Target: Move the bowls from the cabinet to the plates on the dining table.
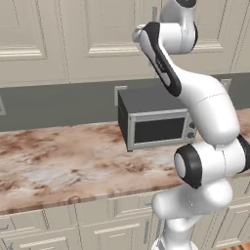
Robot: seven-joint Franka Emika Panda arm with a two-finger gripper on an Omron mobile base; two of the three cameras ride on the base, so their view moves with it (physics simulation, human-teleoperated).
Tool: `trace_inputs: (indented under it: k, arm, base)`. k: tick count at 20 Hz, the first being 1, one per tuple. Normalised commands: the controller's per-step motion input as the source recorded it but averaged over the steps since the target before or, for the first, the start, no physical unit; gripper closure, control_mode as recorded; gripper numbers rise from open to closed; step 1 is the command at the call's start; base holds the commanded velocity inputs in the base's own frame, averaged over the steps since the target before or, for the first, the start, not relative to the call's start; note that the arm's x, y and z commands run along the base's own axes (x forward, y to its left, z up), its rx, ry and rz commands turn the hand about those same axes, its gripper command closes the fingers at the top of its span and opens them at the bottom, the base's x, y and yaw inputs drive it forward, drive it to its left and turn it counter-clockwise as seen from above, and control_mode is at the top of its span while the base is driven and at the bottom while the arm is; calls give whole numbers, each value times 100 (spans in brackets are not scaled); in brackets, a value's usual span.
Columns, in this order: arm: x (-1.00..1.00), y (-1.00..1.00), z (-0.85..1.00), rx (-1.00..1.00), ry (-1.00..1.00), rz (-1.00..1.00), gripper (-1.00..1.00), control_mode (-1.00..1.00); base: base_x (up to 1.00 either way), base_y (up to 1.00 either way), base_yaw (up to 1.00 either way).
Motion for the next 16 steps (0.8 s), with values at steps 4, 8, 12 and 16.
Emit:
trace_inputs:
  k: [4,8,12,16]
  arm:
    - [46,13,-6,0,0,0,-100,-100]
    - [46,9,-7,0,0,0,-100,-100]
    - [43,1,-11,0,0,0,-100,-100]
    - [22,0,-13,0,0,0,-100,-100]
  base:
    - [0,0,0]
    - [0,0,0]
    - [0,0,0]
    - [0,0,0]
